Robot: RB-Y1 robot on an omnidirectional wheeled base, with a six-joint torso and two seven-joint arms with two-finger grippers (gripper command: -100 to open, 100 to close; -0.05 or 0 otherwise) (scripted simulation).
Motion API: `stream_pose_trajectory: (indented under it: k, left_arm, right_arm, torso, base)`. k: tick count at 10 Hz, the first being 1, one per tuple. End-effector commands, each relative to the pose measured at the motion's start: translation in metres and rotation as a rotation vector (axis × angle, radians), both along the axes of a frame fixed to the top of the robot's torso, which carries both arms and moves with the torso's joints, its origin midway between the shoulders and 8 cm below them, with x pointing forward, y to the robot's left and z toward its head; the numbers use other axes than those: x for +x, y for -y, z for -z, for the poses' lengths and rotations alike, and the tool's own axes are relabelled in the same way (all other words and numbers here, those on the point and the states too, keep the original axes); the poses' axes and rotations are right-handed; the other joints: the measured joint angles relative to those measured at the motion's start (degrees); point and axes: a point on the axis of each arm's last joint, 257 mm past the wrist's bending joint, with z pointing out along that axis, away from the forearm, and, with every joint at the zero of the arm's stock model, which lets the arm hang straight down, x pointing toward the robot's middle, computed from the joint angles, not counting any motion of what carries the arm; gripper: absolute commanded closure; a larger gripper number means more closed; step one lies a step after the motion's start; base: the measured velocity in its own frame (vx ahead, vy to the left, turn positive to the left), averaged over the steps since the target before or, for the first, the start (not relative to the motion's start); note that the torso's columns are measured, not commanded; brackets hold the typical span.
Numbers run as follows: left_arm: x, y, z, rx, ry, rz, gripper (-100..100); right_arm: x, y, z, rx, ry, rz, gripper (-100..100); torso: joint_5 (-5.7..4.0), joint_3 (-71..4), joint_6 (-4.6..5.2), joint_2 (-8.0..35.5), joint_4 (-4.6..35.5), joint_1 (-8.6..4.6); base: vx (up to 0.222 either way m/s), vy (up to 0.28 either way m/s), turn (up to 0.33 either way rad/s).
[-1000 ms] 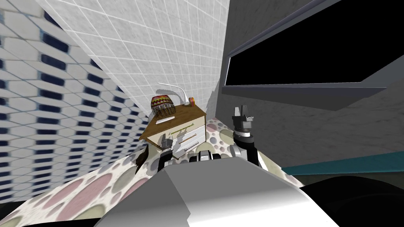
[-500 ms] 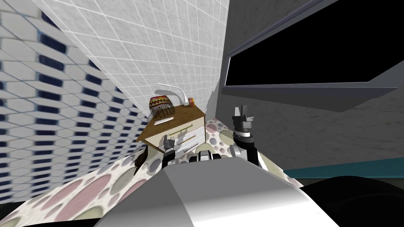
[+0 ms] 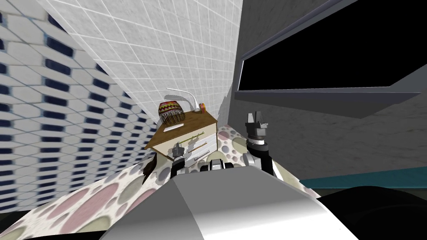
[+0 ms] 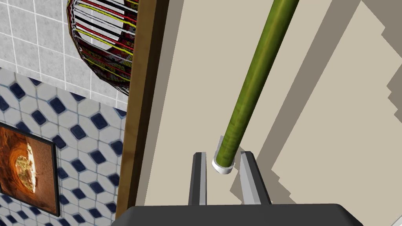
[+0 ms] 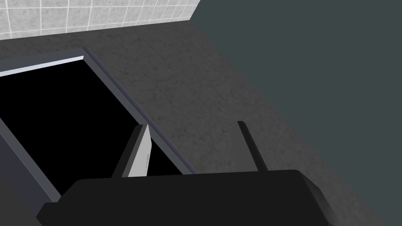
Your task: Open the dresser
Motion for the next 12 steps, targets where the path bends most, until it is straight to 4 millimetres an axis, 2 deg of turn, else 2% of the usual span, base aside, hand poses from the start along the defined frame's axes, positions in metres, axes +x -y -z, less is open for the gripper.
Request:
stream_pose_trajectory:
  k: [1, 4, 12]
  left_arm:
    - [-0.002, 0.002, 0.003, -0.006, -0.016, 0.005, 100]
    - [-0.005, 0.002, 0.003, -0.006, -0.020, 0.005, 100]
    - [-0.013, 0.007, 0.005, -0.007, -0.030, 0.015, 100]
  right_arm:
    - [0.000, 0.000, 0.000, 0.000, 0.000, 0.000, 0]
    - [0.000, 0.000, 0.000, 0.000, 0.000, 0.000, 0]
    - [0.000, 0.000, 0.000, 0.000, 0.000, 0.000, 0]
  torso:
    - [-0.05, 0.05, 0.02, 0.06, 0.04, -0.09]
    - [-0.17, -0.25, 0.05, -0.40, 0.11, 0.14]
    - [-0.07, -0.08, 0.04, -0.12, 0.04, 0.05]
  base:
    - [-0.145, -0.074, 0.013]
    - [-0.105, -0.057, 0.013]
    - [-0.165, -0.071, 0.010]
